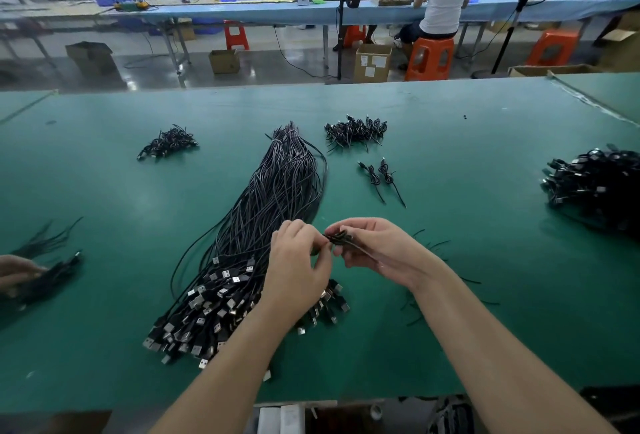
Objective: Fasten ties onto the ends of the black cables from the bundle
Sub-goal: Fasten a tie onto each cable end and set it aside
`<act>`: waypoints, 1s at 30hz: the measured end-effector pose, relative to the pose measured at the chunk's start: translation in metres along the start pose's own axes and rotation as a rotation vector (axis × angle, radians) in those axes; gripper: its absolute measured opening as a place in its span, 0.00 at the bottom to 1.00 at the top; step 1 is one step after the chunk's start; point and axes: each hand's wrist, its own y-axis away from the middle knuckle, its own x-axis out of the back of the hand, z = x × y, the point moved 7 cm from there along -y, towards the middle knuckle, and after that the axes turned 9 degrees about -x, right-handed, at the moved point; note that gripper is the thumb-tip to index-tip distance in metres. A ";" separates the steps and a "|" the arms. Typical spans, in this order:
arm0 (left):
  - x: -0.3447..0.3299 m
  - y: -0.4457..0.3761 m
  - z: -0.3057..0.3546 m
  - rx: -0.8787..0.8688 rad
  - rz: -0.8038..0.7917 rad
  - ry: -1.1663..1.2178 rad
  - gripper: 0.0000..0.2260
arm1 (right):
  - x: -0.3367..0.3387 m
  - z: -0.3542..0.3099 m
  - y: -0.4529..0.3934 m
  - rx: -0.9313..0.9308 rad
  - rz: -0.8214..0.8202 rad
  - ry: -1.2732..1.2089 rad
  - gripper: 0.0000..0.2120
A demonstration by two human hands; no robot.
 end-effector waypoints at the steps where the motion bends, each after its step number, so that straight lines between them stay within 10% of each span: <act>1: -0.004 0.000 -0.013 0.154 -0.040 0.141 0.07 | 0.001 -0.002 0.001 0.052 0.014 0.073 0.11; 5: -0.027 0.016 -0.042 0.668 -0.121 0.682 0.08 | 0.004 -0.006 0.003 0.180 0.128 0.385 0.10; 11: -0.041 0.028 -0.036 0.739 -0.065 0.878 0.10 | 0.003 -0.007 0.003 0.184 0.203 0.516 0.06; 19: -0.011 0.009 0.023 -0.263 0.018 -0.157 0.05 | 0.009 0.005 -0.006 0.012 0.162 0.338 0.07; 22: -0.011 0.010 0.029 -0.339 0.041 -0.246 0.05 | 0.008 0.009 -0.005 -0.005 0.094 0.258 0.07; 30: -0.026 0.019 -0.036 0.702 0.042 0.620 0.06 | 0.007 -0.003 0.007 0.123 0.127 0.423 0.08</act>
